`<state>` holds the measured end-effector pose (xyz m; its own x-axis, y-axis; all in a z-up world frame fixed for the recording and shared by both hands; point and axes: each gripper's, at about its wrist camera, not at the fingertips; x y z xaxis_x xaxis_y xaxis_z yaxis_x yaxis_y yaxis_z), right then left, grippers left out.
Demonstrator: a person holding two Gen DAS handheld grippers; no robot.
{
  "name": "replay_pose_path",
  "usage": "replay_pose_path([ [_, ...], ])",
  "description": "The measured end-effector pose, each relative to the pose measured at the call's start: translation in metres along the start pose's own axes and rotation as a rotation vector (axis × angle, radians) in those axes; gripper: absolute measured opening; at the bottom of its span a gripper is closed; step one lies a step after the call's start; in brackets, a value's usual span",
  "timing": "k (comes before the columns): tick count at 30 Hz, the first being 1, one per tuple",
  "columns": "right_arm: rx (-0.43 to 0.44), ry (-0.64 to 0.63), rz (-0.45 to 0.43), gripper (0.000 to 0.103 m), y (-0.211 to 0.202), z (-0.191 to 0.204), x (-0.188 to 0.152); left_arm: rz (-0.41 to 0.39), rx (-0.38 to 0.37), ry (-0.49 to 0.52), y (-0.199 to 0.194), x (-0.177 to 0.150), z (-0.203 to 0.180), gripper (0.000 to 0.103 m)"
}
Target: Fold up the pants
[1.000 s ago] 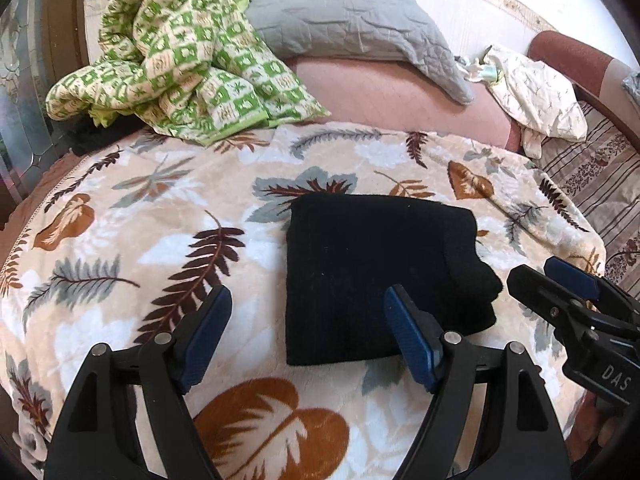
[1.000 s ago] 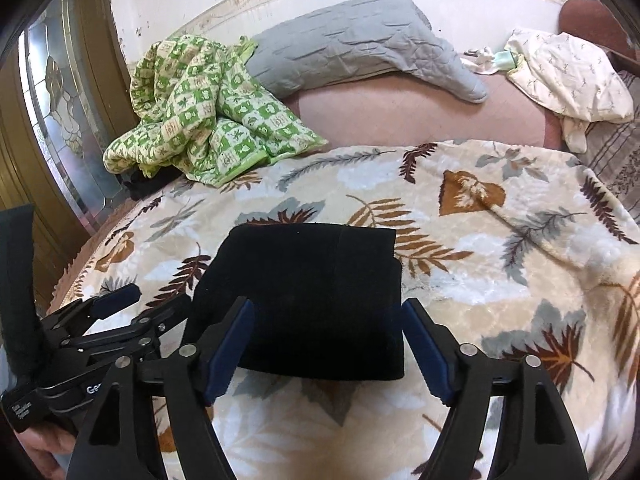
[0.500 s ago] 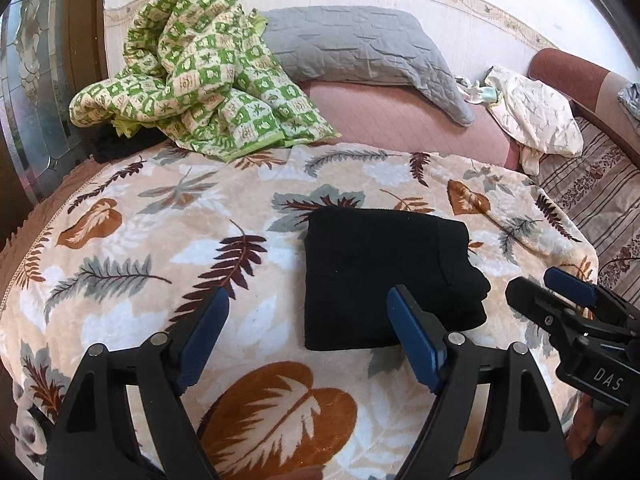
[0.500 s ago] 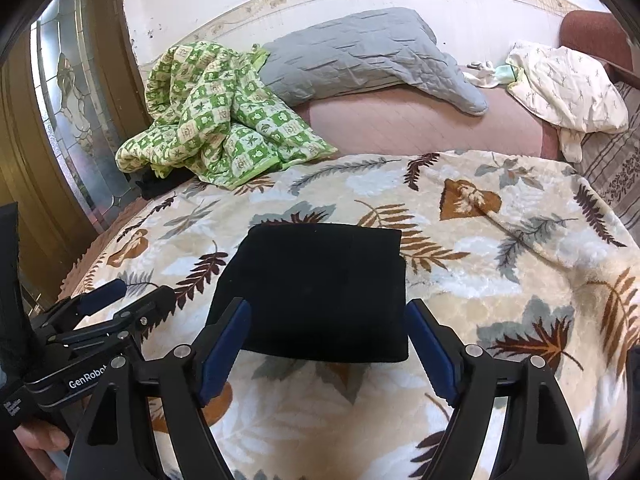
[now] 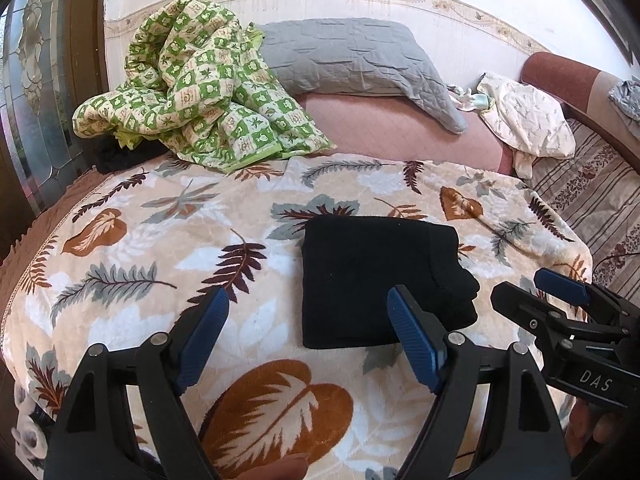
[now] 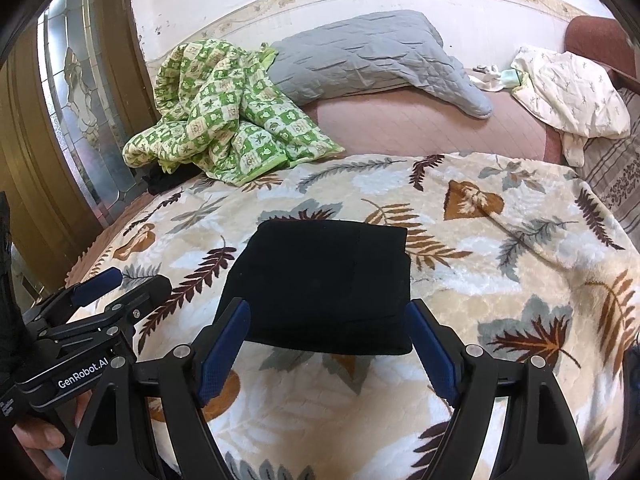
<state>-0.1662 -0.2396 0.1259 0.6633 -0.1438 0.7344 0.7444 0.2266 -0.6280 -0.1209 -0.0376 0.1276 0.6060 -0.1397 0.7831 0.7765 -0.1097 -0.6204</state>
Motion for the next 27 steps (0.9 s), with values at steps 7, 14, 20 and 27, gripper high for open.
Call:
replay_pose_path([
  [7,0.005,0.007,0.003,0.081,0.0,0.0,-0.002,0.002,0.0,0.001,-0.002,-0.002,-0.002,0.082],
  [14,0.007,0.009,0.002,0.081,-0.001,0.0,-0.004,0.005,0.001,0.001,-0.003,-0.004,-0.002,0.082],
  [20,0.01,0.01,0.009,0.081,-0.002,-0.001,-0.008,0.008,0.0,0.005,-0.005,-0.008,-0.002,0.082],
  [27,0.012,0.008,0.016,0.081,-0.002,0.002,-0.01,0.011,-0.002,0.0,-0.004,-0.009,-0.002,0.082],
])
Point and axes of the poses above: each gripper's, at about its wrist camera, not at the fingertips, and y roughly the way its jaws point, z to its left, x to its top, and after that the axes turned 7 degrees about x, right-handed
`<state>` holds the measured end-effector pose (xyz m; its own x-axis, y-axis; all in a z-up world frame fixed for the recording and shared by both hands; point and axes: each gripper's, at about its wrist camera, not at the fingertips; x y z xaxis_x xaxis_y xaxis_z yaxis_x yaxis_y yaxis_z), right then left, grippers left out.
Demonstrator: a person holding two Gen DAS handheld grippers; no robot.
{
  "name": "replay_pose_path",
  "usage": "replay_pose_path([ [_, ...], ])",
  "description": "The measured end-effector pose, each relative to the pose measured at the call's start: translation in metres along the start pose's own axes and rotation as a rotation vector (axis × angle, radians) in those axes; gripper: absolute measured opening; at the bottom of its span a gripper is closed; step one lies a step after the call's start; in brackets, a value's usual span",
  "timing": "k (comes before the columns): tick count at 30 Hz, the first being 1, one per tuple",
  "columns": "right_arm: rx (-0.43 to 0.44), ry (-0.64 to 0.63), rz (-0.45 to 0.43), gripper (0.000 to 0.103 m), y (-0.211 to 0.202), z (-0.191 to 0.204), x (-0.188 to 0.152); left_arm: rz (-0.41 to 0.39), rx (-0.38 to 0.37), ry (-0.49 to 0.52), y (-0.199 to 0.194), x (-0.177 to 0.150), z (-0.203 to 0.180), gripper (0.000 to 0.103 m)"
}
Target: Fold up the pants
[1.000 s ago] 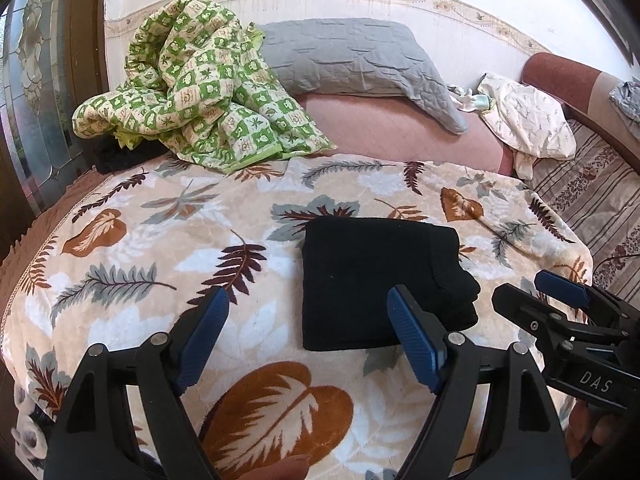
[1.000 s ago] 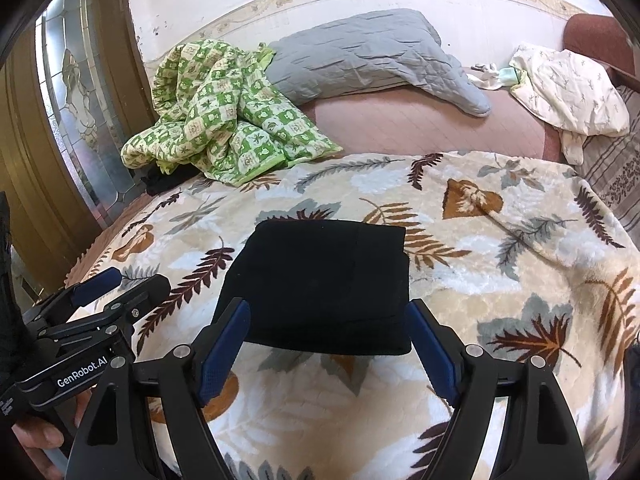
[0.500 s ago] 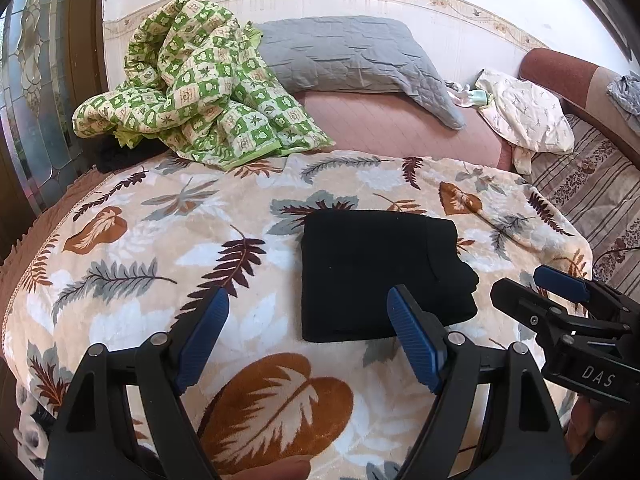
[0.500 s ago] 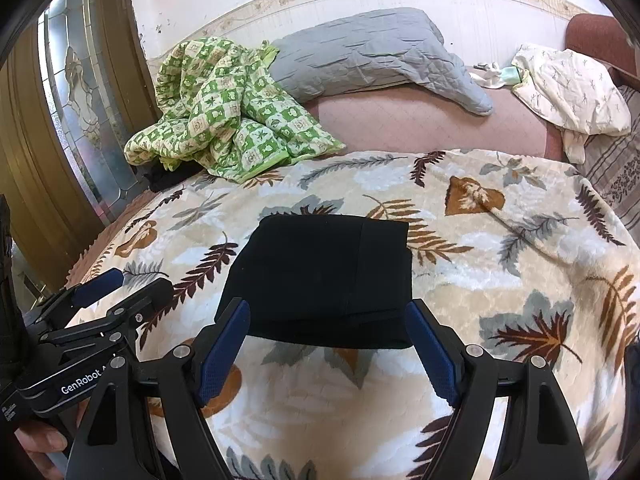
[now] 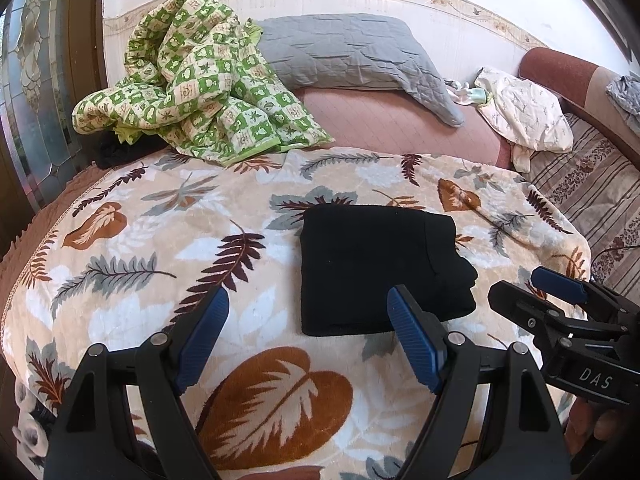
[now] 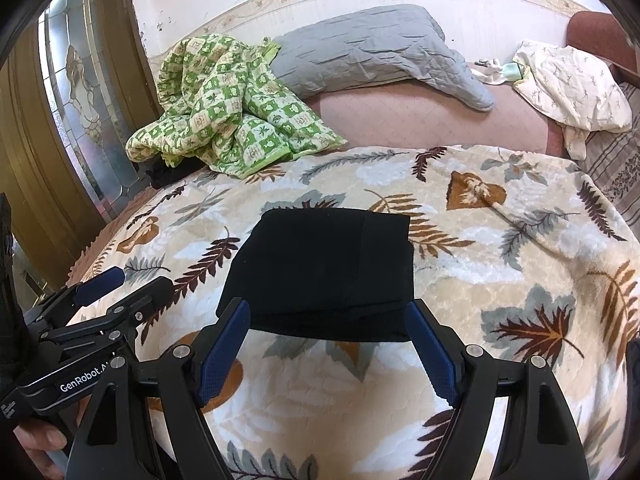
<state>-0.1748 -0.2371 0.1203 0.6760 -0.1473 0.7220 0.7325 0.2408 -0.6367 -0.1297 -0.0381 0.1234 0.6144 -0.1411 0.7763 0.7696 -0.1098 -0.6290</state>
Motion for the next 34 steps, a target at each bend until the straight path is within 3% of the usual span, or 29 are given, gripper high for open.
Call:
replay_pose_path([
  [34,-0.01,0.011,0.011,0.081,-0.0029,-0.0091,-0.0046,0.021,-0.019,-0.001,0.0013,-0.0061,0.0041,0.082],
])
Point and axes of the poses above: each gripper's, at about its wrist camera, not at the fingertips, and y roughly the way its jaws point, z to its left, x to its top, and after that the axes turned 7 degrees about x, right-handed
